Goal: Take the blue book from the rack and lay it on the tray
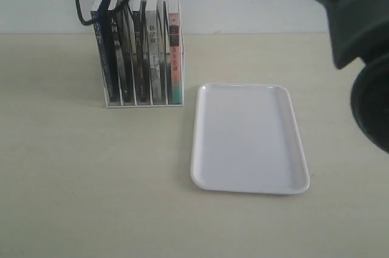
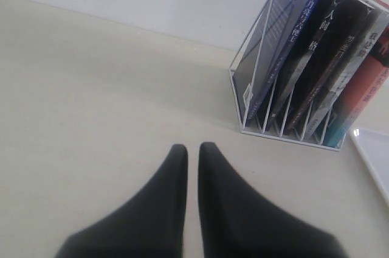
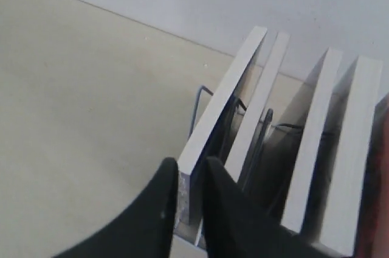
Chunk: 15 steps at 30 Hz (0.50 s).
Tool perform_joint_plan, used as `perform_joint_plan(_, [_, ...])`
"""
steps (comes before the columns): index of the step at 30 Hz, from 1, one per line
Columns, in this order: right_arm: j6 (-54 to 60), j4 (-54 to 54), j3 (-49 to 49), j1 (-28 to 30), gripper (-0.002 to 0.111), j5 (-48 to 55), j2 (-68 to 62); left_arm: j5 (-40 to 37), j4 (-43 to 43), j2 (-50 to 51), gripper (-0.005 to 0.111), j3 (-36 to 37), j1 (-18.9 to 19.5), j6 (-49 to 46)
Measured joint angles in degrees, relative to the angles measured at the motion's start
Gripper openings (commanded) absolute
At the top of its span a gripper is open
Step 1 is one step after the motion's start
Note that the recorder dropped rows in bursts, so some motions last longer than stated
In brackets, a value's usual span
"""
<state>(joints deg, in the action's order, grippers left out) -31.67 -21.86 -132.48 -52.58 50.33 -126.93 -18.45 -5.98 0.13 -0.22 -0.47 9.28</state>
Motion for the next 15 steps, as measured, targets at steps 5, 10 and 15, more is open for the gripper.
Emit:
perform_joint_plan(5, [-3.6,-0.1,0.0,0.6,0.040,-3.7,-2.4,0.0,0.0,0.0,0.006,0.0,0.0,0.0])
perform_joint_plan(10, [-7.0,-0.3,0.0,2.9,0.040,-4.7,-3.3,0.0,0.0,0.0,0.006,0.0,0.0,0.0])
perform_joint_plan(15, [-7.8,0.1,0.0,4.1,0.040,-4.8,-3.9,0.0,0.0,0.0,0.006,0.0,0.0,0.0])
